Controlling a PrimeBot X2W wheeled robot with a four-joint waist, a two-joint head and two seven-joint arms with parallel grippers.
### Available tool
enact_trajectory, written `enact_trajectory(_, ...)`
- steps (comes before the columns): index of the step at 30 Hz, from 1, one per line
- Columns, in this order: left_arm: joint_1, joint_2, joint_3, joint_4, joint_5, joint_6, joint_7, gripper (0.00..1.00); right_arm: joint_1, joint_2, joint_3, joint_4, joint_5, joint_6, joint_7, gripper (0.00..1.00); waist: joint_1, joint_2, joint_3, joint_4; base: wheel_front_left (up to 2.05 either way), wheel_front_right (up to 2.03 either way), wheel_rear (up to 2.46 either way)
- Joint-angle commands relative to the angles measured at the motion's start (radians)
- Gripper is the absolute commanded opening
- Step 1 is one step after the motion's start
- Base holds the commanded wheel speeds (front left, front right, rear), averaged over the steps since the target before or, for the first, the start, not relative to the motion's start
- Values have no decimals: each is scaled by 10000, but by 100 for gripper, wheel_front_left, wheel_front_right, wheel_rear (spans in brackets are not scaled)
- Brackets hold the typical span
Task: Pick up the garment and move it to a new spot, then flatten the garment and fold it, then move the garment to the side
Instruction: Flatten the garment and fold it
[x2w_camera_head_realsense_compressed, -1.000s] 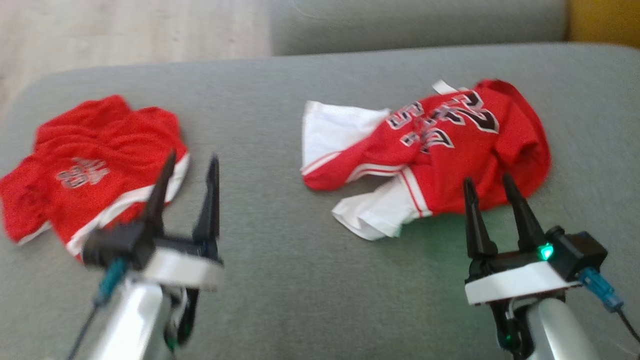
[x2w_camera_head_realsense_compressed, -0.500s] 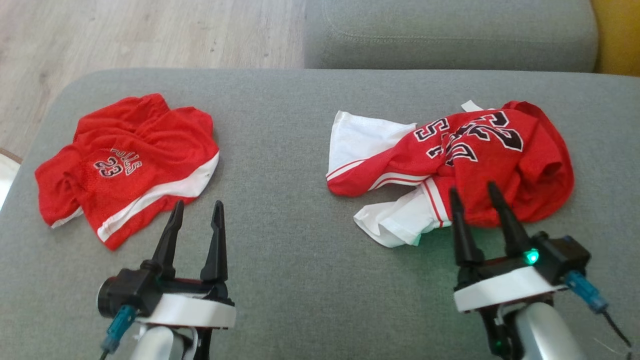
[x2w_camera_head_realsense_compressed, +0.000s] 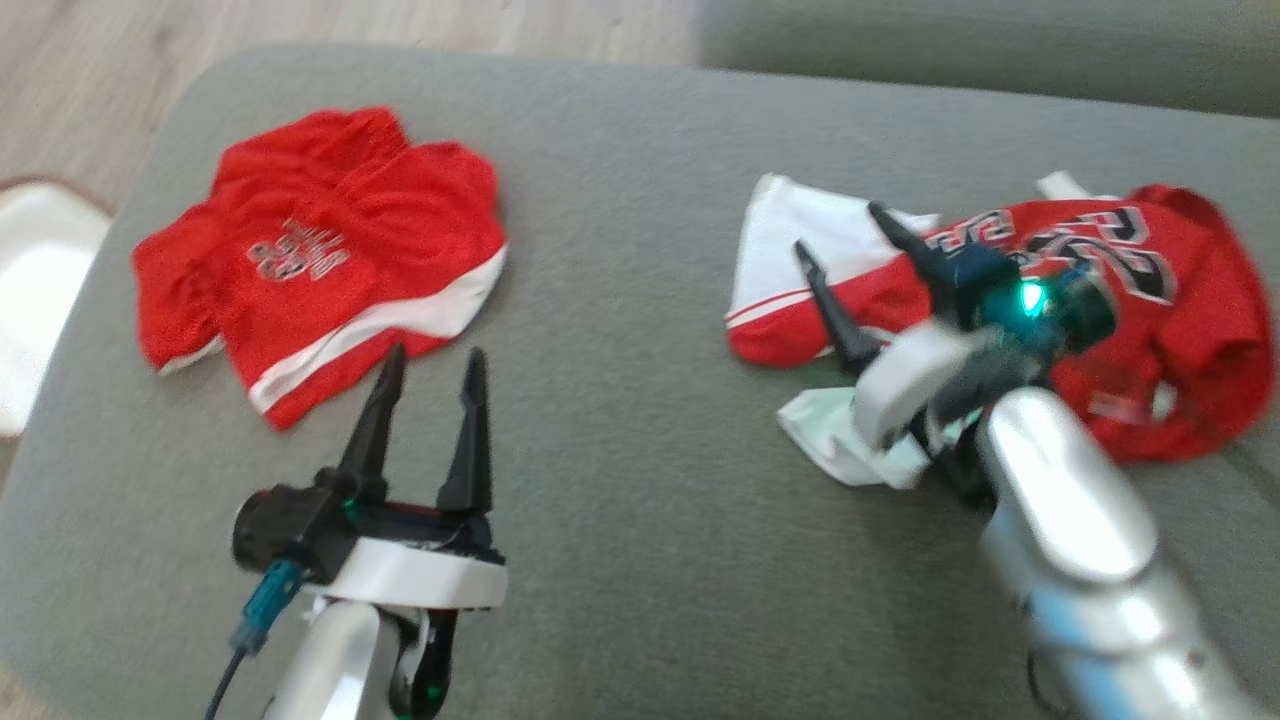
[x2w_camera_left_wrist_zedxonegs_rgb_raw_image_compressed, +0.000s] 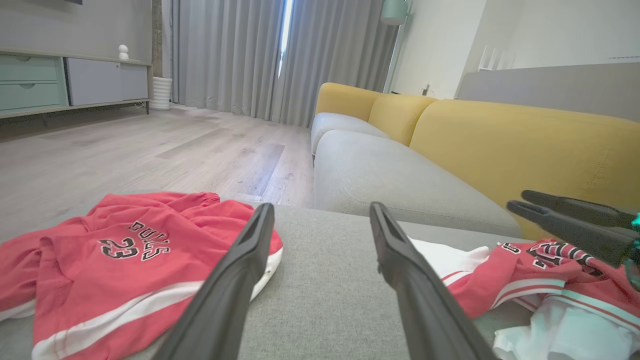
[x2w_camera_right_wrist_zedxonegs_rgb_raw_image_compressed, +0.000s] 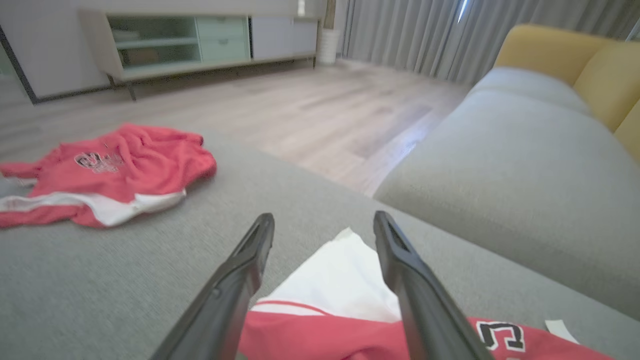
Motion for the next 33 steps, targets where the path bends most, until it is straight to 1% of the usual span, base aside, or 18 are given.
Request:
enact_trajectory(1,-496,1,177,-231,81,-66,-51,100,-780,-112,327,259,134,-7,656,100,-1,0,466,578,0,0,0)
enact_trajectory(2,-542,-12,131,-208,57,-80,-51,100,-1081,-150,334,662,342,-7,1193,100,-1,0,558,720,0,0,0)
enact_trajectory(3,-625,-30,76,-157,-31,-102,-51,100,-1704,-283,427,1419,623,-7,2299,100,-1,0,747,975,0,0,0)
enact_trajectory(6,-763,-41,27,-123,-265,-92,-51,100,-2568,-447,375,2413,980,-7,3607,100,-1,0,999,1345,0,0,0)
enact_trajectory(8,-855,-43,-134,-123,-458,-67,-51,100,-3045,-620,349,3006,1122,-7,4240,100,-1,0,1148,1631,0,0,0)
enact_trajectory(12,-1005,-44,-459,-238,-745,86,-51,100,-3772,-969,425,4018,1300,-7,5084,100,-1,0,1399,2097,0,0,0)
enact_trajectory(16,-1105,-45,-725,-330,-936,231,-51,100,-4246,-1126,537,4829,1663,-7,5861,100,-1,0,1597,2422,0,0,0)
enact_trajectory(17,-1134,-45,-775,-343,-973,257,-51,100,-4348,-1189,611,4957,1691,-7,5959,85,-1,0,1638,2484,0,0,0)
enact_trajectory(18,-1156,-45,-826,-365,-1010,291,-51,100,-4443,-1247,714,5068,1711,-7,6034,14,-1,0,1672,2532,0,0,0)
enact_trajectory(19,-1156,-45,-826,-365,-1010,291,-51,100,-4443,-1247,714,5068,1711,-7,6034,14,-1,0,1672,2532,0,0,0)
enact_trajectory(20,-1173,-46,-880,-389,-1044,326,-51,100,-4521,-1298,794,5163,1768,-7,6082,0,-1,0,1693,2578,0,0,0)
enact_trajectory(23,-1197,-46,-994,-454,-1120,421,-51,100,-4816,-1434,739,5322,1987,-7,5855,0,-1,0,1741,2666,0,0,0)
enact_trajectory(26,-1202,-46,-1092,-514,-1170,474,-51,100,-5252,-1645,570,5392,1862,-7,5131,0,-1,0,1787,2740,0,0,0)
enact_trajectory(30,-1253,-46,-1074,-768,-1202,599,-51,100,-6068,-1885,80,5523,1480,-7,3700,0,-1,0,1858,2829,0,0,0)
enact_trajectory(33,-1266,-46,-1034,-988,-1204,680,-51,100,-6832,-2059,-572,5673,922,-7,2346,0,-1,0,1901,2890,0,0,0)
